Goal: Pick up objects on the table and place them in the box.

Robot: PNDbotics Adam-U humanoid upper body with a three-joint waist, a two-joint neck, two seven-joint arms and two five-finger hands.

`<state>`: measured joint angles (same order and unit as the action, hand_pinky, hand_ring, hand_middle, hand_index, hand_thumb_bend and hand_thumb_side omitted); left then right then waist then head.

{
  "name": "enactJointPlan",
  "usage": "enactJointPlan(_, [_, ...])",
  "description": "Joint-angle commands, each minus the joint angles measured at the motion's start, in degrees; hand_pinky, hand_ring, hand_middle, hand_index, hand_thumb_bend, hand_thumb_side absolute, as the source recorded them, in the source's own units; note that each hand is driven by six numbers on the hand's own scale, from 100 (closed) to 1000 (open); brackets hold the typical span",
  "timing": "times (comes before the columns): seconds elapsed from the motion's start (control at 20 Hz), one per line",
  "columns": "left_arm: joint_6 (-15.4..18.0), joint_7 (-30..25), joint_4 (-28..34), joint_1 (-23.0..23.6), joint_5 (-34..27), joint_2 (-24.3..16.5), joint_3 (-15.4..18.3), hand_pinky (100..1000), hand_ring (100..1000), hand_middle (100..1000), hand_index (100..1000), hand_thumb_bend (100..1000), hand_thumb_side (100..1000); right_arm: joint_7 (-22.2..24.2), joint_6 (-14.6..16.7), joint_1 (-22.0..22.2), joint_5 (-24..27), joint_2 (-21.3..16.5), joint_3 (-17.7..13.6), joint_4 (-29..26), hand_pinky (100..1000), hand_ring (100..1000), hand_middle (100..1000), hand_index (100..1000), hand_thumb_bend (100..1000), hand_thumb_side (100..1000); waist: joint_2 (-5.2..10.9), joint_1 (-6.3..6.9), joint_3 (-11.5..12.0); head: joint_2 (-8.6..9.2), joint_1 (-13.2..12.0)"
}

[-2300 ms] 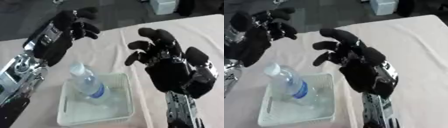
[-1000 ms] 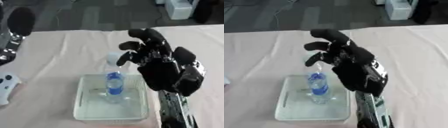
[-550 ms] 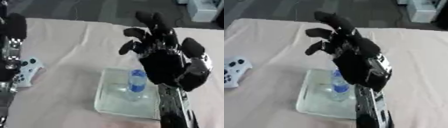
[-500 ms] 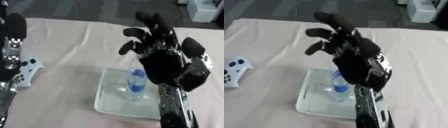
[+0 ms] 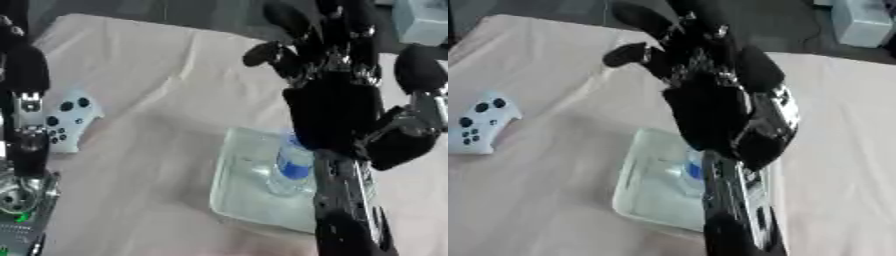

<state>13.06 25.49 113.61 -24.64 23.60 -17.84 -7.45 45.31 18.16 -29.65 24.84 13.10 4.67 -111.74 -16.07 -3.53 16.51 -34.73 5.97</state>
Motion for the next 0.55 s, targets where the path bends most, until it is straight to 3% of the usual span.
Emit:
enactJointPlan(0.05, [0.6, 0.8, 1.0, 0.0, 1.0, 0.3, 0.8, 1000, 995, 1000, 999, 255, 1000, 1.1, 1.9, -1.1, 0.4, 0.0, -0.3, -1.4, 786, 936, 1000, 992, 100, 1000, 0.63, 0.19, 0.0, -0.06, -0.5])
enactJointPlan(0.55, [0.9, 1.1, 1.0, 0.6, 1.7, 0.9, 0.5, 1000, 994, 1000, 995, 240, 1000, 1.5, 1.5, -0.8, 0.6, -0.6, -0.5, -1.8, 796, 943, 1000, 1000, 100, 1000, 0.27, 0.56, -0.3, 0.08, 0.0])
